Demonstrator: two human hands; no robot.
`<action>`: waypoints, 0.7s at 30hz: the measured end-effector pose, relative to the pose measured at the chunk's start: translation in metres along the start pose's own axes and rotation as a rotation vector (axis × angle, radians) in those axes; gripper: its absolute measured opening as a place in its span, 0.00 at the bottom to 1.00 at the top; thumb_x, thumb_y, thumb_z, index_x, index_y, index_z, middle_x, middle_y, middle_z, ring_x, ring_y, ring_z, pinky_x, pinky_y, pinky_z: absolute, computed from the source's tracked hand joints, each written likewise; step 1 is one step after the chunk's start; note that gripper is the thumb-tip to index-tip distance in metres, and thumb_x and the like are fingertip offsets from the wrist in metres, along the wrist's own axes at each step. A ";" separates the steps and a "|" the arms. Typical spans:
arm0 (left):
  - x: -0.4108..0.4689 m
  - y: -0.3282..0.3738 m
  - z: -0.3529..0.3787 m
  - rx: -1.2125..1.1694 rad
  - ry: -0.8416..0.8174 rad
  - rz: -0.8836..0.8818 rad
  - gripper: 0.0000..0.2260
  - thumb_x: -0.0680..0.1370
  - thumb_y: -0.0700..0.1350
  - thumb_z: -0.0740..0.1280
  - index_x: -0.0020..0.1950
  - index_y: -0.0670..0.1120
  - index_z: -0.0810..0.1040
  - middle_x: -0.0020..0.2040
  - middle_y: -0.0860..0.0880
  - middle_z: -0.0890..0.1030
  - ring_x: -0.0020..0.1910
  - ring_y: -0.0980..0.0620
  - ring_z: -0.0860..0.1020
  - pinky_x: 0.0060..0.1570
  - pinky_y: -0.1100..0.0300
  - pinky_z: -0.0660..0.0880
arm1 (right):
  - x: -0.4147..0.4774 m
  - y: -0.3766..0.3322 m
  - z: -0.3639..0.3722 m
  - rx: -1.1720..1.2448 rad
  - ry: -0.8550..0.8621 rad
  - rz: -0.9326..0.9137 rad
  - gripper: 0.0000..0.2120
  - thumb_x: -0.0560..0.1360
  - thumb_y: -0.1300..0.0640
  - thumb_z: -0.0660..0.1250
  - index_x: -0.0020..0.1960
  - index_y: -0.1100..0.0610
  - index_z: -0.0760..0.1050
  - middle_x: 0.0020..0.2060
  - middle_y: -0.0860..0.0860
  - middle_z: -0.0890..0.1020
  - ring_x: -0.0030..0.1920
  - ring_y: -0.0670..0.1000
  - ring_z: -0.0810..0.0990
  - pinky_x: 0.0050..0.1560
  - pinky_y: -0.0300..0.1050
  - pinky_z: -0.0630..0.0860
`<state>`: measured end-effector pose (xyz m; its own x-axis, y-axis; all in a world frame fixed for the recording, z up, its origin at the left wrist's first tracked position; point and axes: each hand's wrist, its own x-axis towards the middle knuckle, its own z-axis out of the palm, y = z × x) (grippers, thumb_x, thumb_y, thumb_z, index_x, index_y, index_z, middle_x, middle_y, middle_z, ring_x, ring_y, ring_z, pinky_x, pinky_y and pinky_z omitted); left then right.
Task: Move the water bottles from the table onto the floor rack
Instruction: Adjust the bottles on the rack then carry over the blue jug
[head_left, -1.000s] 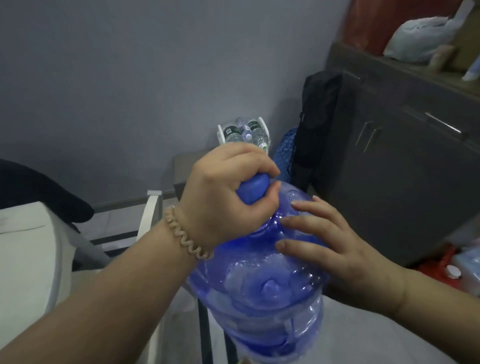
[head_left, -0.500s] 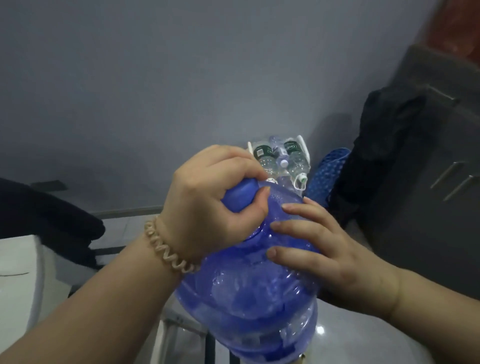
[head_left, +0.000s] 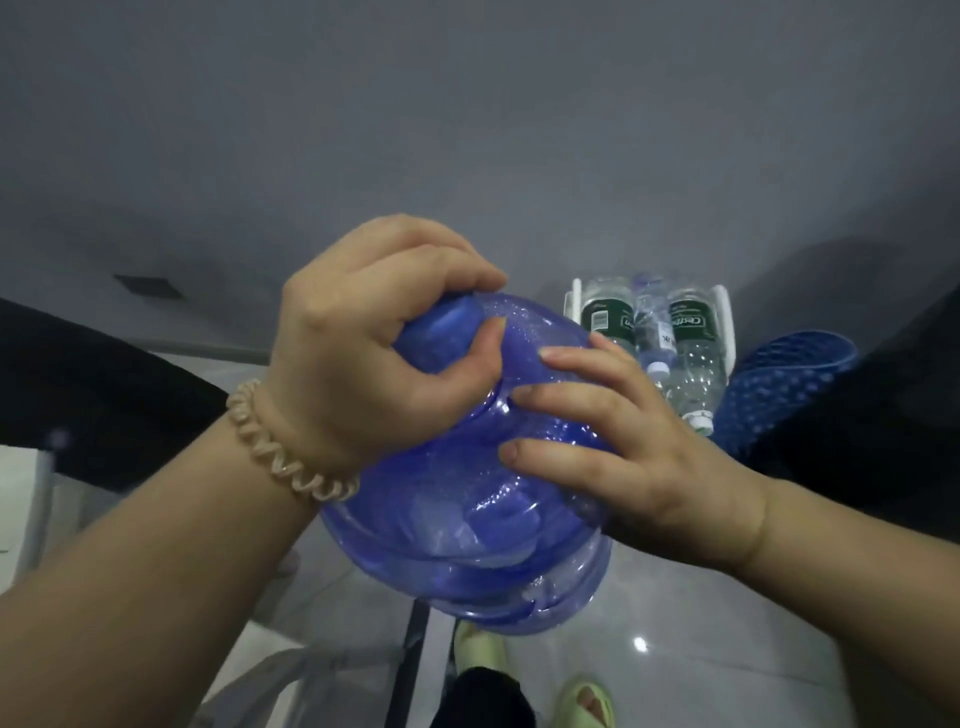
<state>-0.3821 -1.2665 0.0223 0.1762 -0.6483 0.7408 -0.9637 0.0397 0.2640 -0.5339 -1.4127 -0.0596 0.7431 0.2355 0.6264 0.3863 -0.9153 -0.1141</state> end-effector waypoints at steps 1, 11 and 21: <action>0.005 -0.013 0.006 -0.001 0.002 -0.015 0.06 0.69 0.38 0.72 0.44 0.37 0.81 0.42 0.45 0.81 0.41 0.50 0.79 0.45 0.58 0.75 | 0.006 0.014 0.006 0.008 -0.013 -0.003 0.26 0.69 0.67 0.73 0.62 0.52 0.70 0.58 0.59 0.78 0.65 0.61 0.68 0.61 0.69 0.65; 0.047 -0.184 0.082 -0.068 -0.062 -0.044 0.08 0.69 0.38 0.72 0.46 0.38 0.82 0.43 0.44 0.81 0.40 0.47 0.78 0.45 0.57 0.75 | 0.061 0.148 0.100 0.006 -0.069 0.084 0.15 0.77 0.59 0.63 0.63 0.50 0.69 0.62 0.53 0.69 0.66 0.60 0.67 0.62 0.69 0.65; 0.091 -0.299 0.146 -0.044 -0.122 0.003 0.13 0.71 0.38 0.72 0.54 0.34 0.79 0.42 0.41 0.80 0.38 0.43 0.78 0.44 0.53 0.75 | 0.089 0.271 0.179 -0.014 0.015 0.090 0.13 0.78 0.58 0.63 0.62 0.50 0.69 0.62 0.53 0.69 0.65 0.61 0.67 0.64 0.68 0.63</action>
<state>-0.1074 -1.4488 -0.0791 0.1448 -0.7354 0.6620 -0.9539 0.0740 0.2908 -0.2650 -1.5814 -0.1730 0.7662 0.1477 0.6254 0.3106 -0.9371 -0.1592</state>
